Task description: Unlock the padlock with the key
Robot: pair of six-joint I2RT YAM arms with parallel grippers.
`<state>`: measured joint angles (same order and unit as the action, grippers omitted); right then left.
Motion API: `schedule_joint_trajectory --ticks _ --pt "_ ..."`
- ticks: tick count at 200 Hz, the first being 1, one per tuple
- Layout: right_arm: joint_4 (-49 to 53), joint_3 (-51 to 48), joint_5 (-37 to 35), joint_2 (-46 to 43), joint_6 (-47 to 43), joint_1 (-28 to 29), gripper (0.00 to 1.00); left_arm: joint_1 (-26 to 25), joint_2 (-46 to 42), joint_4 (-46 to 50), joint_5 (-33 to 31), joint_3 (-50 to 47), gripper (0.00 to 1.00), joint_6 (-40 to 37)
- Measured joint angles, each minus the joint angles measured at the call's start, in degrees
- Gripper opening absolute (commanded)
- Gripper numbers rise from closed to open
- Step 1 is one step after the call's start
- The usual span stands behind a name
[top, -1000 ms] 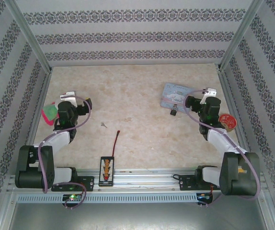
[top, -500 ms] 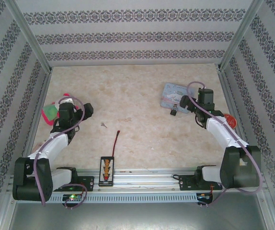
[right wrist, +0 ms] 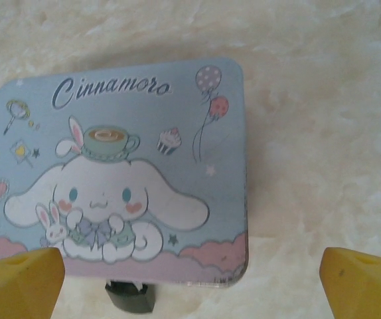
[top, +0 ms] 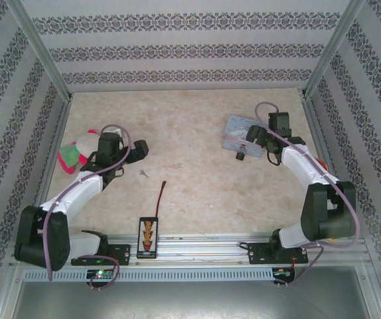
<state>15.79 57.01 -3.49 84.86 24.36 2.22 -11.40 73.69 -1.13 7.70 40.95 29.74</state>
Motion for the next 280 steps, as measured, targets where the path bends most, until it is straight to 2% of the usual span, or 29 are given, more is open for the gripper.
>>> schedule_joint_trajectory --ticks 41,88,146,199,236,259,280 --pt "0.3 3.8 3.5 5.0 2.2 -3.0 0.97 -8.1 16.0 -6.8 3.5 14.2 0.91 4.1" --pt "-0.4 4.7 9.1 9.2 4.4 -5.9 0.94 -14.3 34.9 -10.8 9.1 33.6 0.87 7.3" --pt "-2.4 8.0 15.1 14.4 5.5 -6.6 0.84 -18.5 51.5 -10.5 14.8 52.2 0.81 9.5" --pt "-3.0 10.5 19.0 19.1 6.0 -6.3 0.74 -21.2 61.4 -5.5 17.1 65.7 0.68 9.4" --pt "-3.4 12.9 18.9 21.3 6.3 -3.3 0.70 -21.3 63.2 -3.6 15.7 67.7 0.46 8.8" --pt "-3.5 14.1 18.7 22.3 7.0 -1.6 0.64 -20.5 61.4 -5.8 13.7 63.6 0.41 8.5" --pt "-3.6 15.0 19.0 23.1 7.7 0.7 0.62 -20.1 56.0 -8.5 10.5 54.8 0.37 8.7"
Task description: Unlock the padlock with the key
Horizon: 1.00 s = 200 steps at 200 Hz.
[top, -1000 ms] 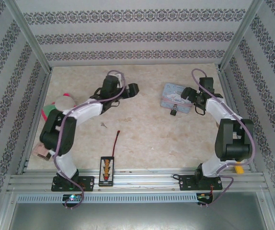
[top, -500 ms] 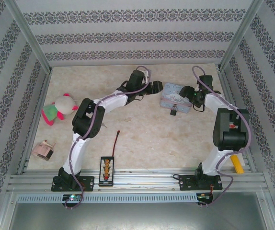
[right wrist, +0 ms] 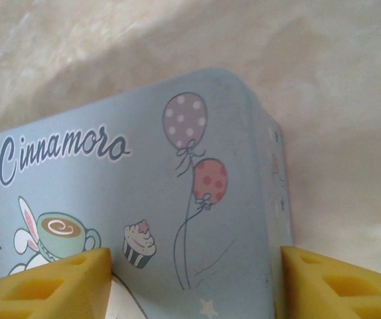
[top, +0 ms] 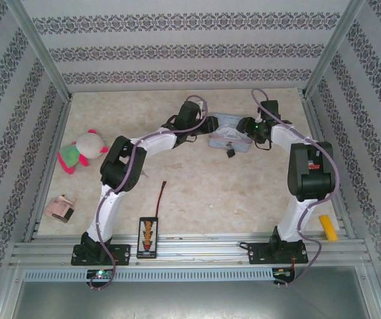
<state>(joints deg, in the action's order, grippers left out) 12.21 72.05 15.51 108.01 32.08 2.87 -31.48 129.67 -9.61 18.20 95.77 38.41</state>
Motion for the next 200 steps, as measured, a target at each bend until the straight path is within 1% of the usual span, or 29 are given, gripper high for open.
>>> schedule_joint_trajectory --ticks 31,52,84,108,133,145,170,200 --pt "0.2 1.3 0.5 0.9 1.1 5.5 0.60 1.0 -9.5 -2.9 -4.8 -14.0 0.32 0.7" --pt "0.1 2.1 1.5 1.6 2.2 10.3 0.60 1.1 -15.6 -4.5 -6.3 -22.0 0.30 1.2" --pt "0.0 3.0 3.9 2.4 4.2 17.6 0.60 1.6 -23.3 -6.6 -7.3 -32.8 0.30 2.5" --pt "-0.1 5.5 4.8 4.0 5.4 20.8 0.61 3.4 -27.7 -7.2 -8.7 -38.2 0.31 2.7" --pt "-0.5 8.2 5.0 5.7 6.0 21.9 0.61 5.8 -28.7 -7.8 -8.9 -39.6 0.31 3.1" --pt "-0.5 9.1 5.0 6.2 6.3 22.0 0.62 6.9 -28.7 -8.3 -8.4 -40.0 0.34 3.5" --pt "0.1 10.7 4.8 6.9 6.4 22.0 0.66 8.1 -29.0 -9.4 -7.7 -40.3 0.45 4.3" --pt "3.0 13.0 2.0 6.8 4.0 22.0 0.70 9.1 -32.2 -8.8 -7.5 -41.8 0.57 3.7"
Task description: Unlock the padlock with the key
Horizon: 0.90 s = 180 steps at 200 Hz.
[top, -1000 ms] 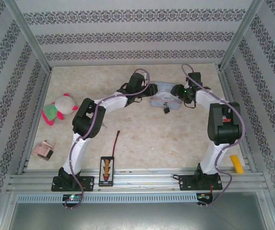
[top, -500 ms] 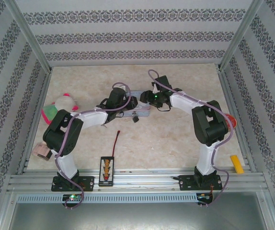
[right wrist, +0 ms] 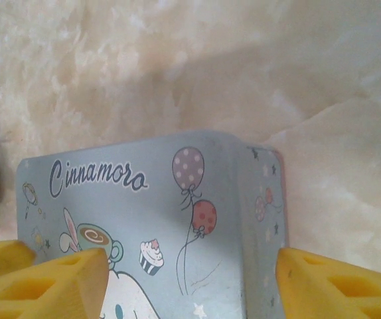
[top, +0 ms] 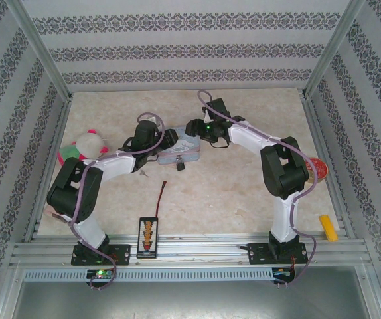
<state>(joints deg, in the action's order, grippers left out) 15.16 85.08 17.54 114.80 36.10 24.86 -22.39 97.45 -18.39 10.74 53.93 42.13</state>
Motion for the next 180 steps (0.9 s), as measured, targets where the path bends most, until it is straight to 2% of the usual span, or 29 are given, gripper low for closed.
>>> schedule_joint_trajectory --ticks 32,48,72,116,129,148,180 --pt "4.6 0.3 -5.2 -2.3 -4.1 0.0 0.72 1.6 -7.8 5.1 -1.4 -0.2 0.64 -3.3" --pt "6.9 0.2 -8.0 -4.5 -6.1 0.0 0.73 1.9 -12.4 9.9 -3.2 -0.2 0.64 -6.1" --pt "8.4 -1.4 -12.3 -9.4 -8.7 0.0 0.79 2.2 -16.1 19.1 -6.2 -0.2 0.61 -10.5" --pt "9.7 -7.1 -19.5 -17.6 -11.5 0.9 0.90 2.3 -13.7 34.4 -9.2 -0.9 0.51 -16.9" --pt "9.8 -8.5 -21.4 -18.9 -12.0 1.6 0.98 2.3 -12.1 37.0 -9.5 -0.9 0.49 -18.2" --pt "10.0 -9.8 -23.5 -20.3 -12.2 2.4 0.98 2.3 -9.8 39.4 -9.9 -1.0 0.47 -19.7" --pt "10.1 -10.0 -25.9 -21.0 -12.1 3.2 0.98 3.2 -6.6 41.9 -10.9 -1.0 0.37 -21.3"
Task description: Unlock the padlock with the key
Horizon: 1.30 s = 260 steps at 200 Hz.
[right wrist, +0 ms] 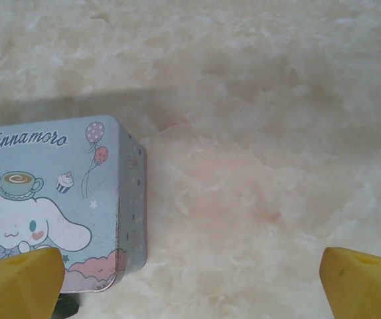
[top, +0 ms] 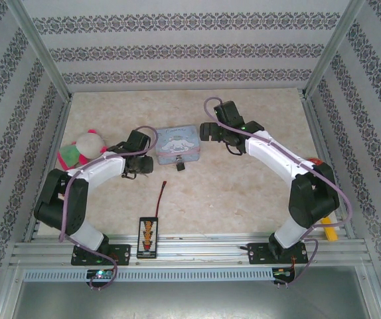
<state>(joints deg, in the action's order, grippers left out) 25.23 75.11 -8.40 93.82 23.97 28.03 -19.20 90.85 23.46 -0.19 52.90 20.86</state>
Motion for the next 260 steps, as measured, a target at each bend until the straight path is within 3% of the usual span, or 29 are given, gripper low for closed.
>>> schedule_joint_trajectory --ticks 48,135,231,260 --pt "-0.1 0.0 -3.4 -0.7 0.0 0.4 0.98 3.9 0.9 0.2 0.3 -2.5 0.37 0.1" --pt "-0.2 -0.3 -5.9 -1.2 0.0 0.7 0.98 4.0 3.0 -0.1 3.9 -2.5 0.41 1.0" --pt "-0.9 -1.4 -6.4 -1.4 0.0 1.0 0.98 4.0 2.3 0.0 3.2 -2.6 0.00 3.2" --pt "-1.6 -2.6 -6.3 -1.5 0.1 1.0 0.98 4.0 0.2 0.0 3.6 -2.6 0.00 3.4"
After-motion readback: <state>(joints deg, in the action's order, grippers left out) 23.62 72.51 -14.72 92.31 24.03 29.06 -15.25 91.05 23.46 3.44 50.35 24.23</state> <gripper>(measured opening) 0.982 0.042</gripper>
